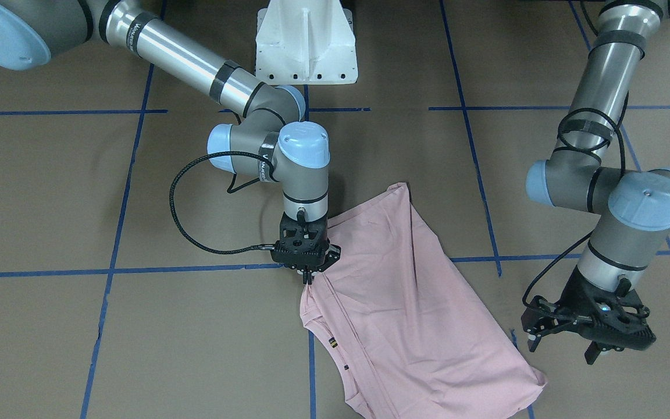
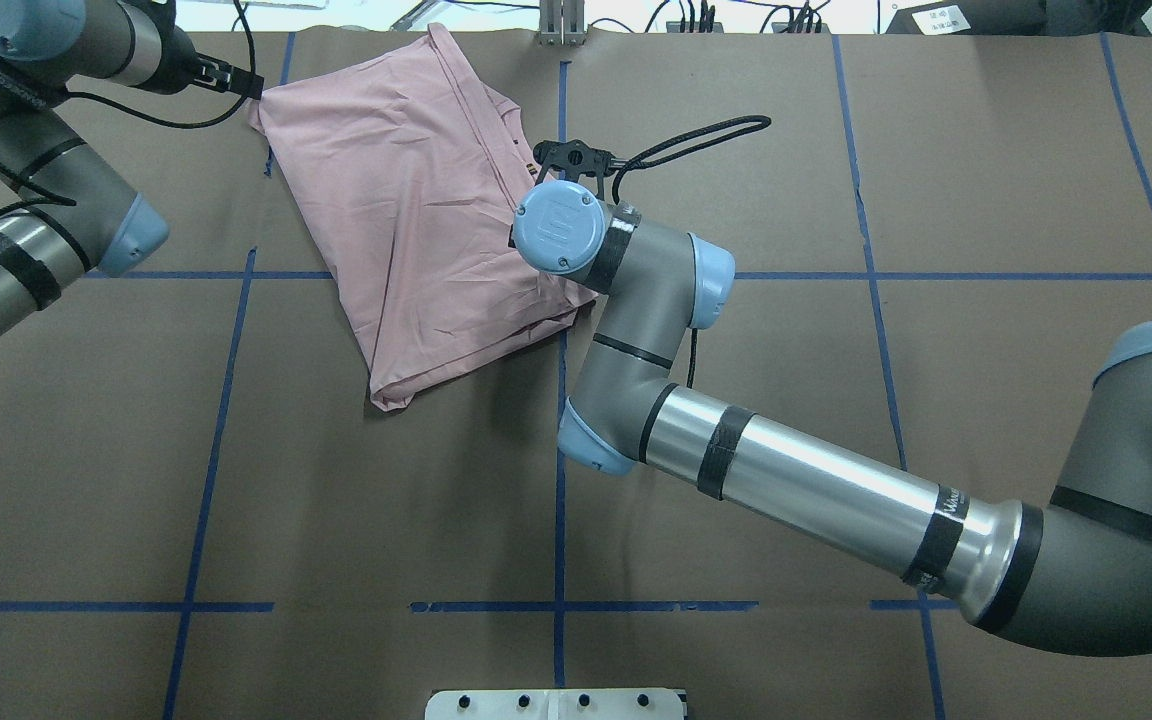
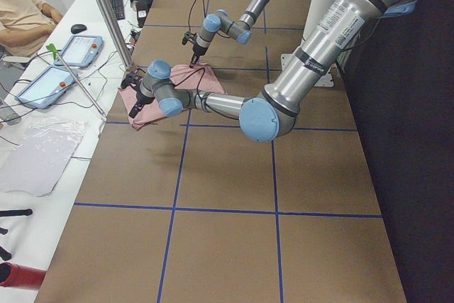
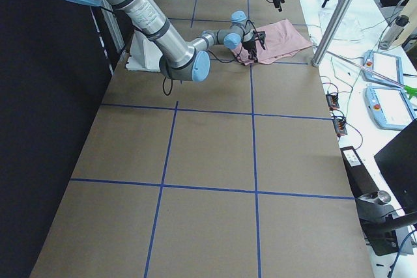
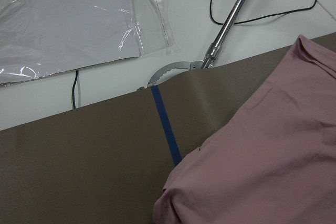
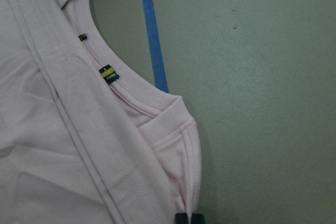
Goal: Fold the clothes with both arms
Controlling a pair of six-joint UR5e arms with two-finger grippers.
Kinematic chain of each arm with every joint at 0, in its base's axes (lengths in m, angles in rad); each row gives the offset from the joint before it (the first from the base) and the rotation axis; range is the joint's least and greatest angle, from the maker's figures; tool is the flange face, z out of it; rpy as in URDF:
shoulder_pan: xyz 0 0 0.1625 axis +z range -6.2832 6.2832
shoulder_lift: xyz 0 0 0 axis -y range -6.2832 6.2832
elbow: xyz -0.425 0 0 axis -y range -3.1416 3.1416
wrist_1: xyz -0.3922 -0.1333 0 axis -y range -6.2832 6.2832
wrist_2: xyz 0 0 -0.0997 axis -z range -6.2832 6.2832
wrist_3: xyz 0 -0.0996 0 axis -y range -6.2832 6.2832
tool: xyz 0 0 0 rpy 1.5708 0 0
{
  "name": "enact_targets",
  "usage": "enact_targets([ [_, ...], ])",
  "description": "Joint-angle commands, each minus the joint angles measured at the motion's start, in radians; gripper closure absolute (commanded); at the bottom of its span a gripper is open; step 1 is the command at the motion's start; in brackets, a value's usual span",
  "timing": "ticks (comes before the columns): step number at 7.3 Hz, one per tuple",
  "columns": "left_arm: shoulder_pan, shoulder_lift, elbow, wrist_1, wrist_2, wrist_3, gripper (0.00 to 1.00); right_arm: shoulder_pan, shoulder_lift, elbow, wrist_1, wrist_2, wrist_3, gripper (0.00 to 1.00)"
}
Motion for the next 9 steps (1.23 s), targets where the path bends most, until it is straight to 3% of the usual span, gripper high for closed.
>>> enact_targets([
  [1, 0.0, 0.0, -0.002, 0.0, 0.0, -0.001, 0.0, 0.0, -0.009, 0.044, -0.009, 0.001, 0.01, 1.0],
  [4, 0.008, 0.0, -0.002, 0.0, 0.0, -0.001, 0.0, -0.029, -0.255, 0.376, -0.044, -0.009, 0.012, 1.0],
  [6, 0.008, -0.002, -0.005, 0.0, 0.0, -0.001, 0.0, -0.147, -0.425, 0.631, -0.072, -0.107, 0.031, 1.0],
  [7, 0.008, -0.002, -0.006, 0.0, 0.0, -0.003, 0.0, -0.231, -0.517, 0.728, -0.072, -0.199, 0.063, 1.0],
  [9, 0.008, -0.002, -0.011, 0.0, 0.0, -0.004, 0.0, -0.348, -0.566, 0.76, -0.072, -0.339, 0.122, 1.0],
])
